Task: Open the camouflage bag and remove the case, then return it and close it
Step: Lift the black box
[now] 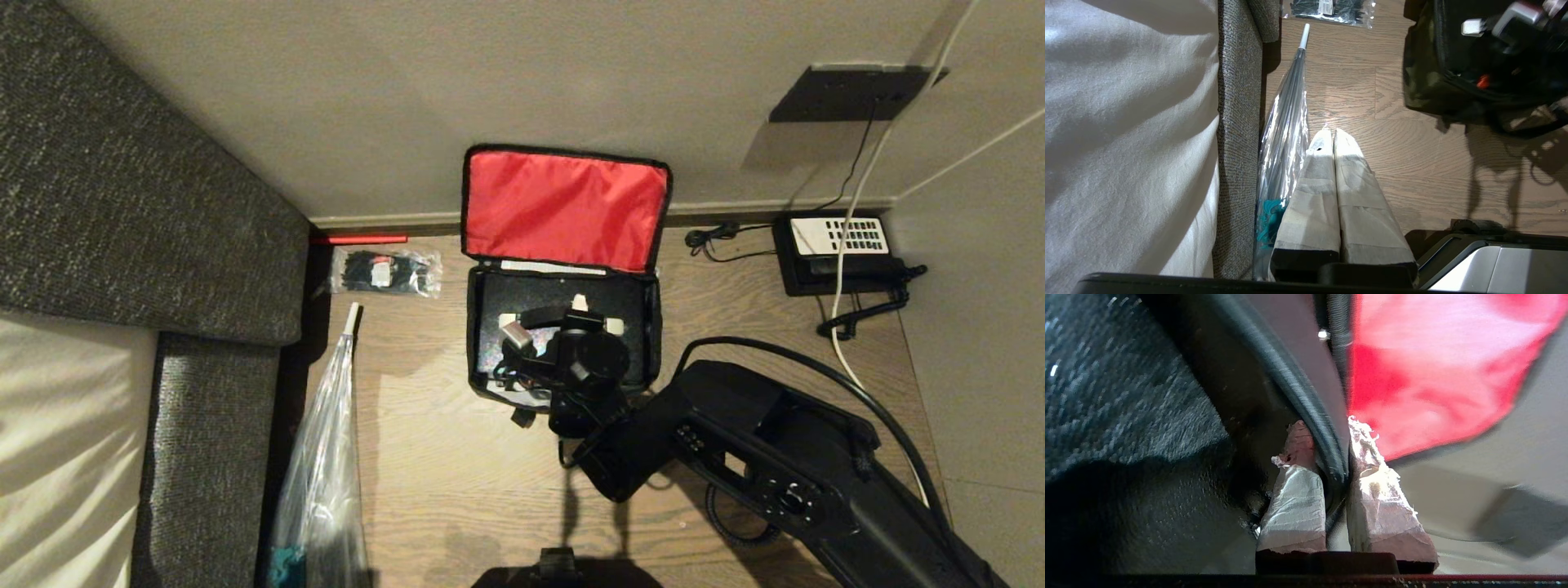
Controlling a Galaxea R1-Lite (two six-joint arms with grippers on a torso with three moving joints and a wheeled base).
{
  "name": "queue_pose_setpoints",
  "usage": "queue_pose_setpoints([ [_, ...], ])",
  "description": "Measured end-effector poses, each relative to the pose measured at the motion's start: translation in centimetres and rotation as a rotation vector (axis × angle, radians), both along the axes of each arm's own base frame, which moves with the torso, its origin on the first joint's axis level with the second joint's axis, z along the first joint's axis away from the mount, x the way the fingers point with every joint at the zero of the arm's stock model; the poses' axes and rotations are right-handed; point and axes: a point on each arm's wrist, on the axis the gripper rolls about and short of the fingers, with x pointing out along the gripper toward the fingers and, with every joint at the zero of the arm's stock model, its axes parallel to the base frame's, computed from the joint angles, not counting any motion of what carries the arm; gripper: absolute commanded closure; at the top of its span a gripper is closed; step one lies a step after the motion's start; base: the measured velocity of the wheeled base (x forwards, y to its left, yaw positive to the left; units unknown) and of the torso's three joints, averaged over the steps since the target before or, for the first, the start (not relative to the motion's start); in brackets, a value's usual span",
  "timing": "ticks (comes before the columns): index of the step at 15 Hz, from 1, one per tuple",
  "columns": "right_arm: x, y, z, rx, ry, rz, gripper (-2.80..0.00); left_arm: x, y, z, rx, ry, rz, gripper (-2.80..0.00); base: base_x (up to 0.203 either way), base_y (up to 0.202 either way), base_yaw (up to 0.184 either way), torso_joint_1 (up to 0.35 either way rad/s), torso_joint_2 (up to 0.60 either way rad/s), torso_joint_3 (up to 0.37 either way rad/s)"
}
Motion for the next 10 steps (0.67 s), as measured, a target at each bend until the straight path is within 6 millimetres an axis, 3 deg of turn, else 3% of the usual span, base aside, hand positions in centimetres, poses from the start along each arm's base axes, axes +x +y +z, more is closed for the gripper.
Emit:
queue_pose_setpoints([
  [4,-1.8,0.4,4.3,0.005,-0.053,0.006,0.00,0.0,0.0,0.0,0.000,0.000,0.000,0.00,0.000,0.000,0.000,0.000,0.00,0.000],
  [10,-5.7,2.8,7.2,0.046,-0.080,0.087,0.00,0.0,0.0,0.0,0.000,0.000,0.000,0.00,0.000,0.000,0.000,0.000,0.00,0.000],
])
